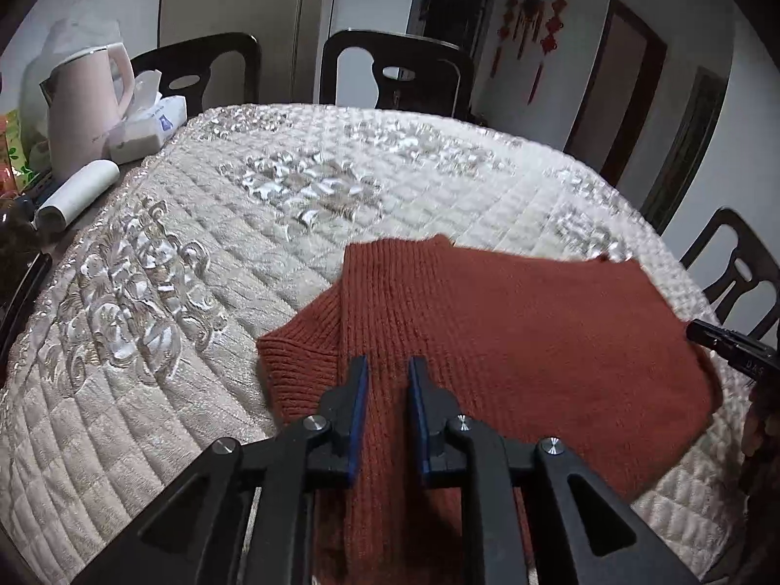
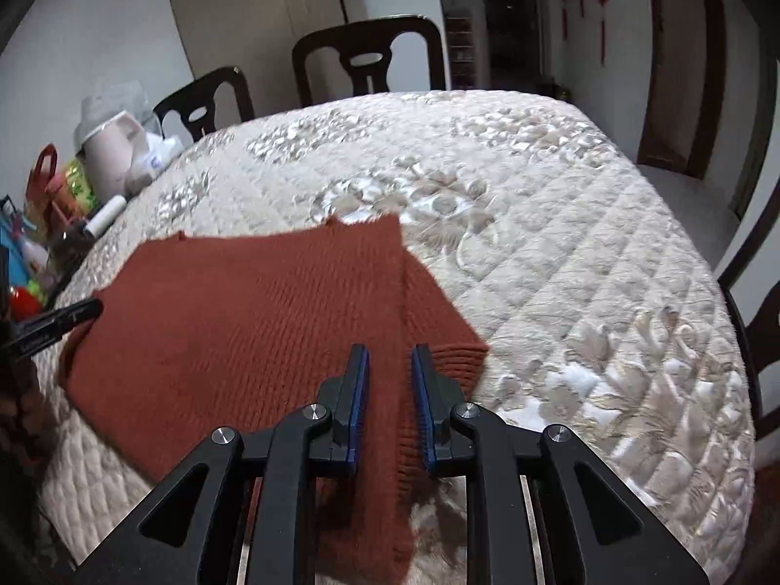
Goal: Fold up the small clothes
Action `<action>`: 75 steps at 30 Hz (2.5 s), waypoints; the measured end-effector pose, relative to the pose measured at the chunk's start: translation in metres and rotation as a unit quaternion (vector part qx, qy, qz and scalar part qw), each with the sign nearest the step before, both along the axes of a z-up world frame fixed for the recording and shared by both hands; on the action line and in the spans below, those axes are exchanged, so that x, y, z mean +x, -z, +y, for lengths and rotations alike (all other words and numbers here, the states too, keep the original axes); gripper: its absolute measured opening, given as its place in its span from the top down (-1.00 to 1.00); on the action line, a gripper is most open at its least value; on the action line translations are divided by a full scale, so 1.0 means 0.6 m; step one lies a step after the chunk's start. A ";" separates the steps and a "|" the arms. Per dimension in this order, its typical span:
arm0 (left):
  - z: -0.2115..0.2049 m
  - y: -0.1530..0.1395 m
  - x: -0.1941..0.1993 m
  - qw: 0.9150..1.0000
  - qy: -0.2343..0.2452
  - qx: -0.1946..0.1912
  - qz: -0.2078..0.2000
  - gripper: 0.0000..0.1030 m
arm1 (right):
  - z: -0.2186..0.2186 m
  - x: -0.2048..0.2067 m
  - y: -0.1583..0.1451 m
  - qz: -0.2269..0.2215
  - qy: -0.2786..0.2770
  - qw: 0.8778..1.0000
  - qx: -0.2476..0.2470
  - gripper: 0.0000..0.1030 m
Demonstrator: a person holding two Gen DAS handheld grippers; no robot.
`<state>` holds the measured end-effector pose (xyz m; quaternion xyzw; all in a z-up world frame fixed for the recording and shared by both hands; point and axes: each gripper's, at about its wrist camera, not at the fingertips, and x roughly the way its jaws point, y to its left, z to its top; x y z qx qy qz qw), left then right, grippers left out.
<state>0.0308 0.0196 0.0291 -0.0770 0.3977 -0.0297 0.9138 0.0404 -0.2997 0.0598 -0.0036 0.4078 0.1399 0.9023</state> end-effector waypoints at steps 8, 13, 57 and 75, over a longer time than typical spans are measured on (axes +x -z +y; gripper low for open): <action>0.002 0.008 -0.042 1.000 -0.004 0.008 0.009 0.63 | 0.022 -0.026 0.019 0.014 -0.031 0.999 -0.018 0.64; 0.010 0.004 -0.045 1.000 -0.022 0.008 0.010 0.50 | 0.030 -0.033 0.002 -0.003 -0.033 0.999 -0.012 0.64; 0.048 0.029 -0.015 0.998 -0.040 -0.054 0.020 -0.06 | 0.234 0.010 0.020 -0.003 -0.161 0.987 -0.026 0.37; 0.072 0.035 -0.022 0.988 -0.024 -0.153 0.013 -0.11 | 0.226 -0.020 0.027 0.002 -0.168 0.986 -0.022 0.37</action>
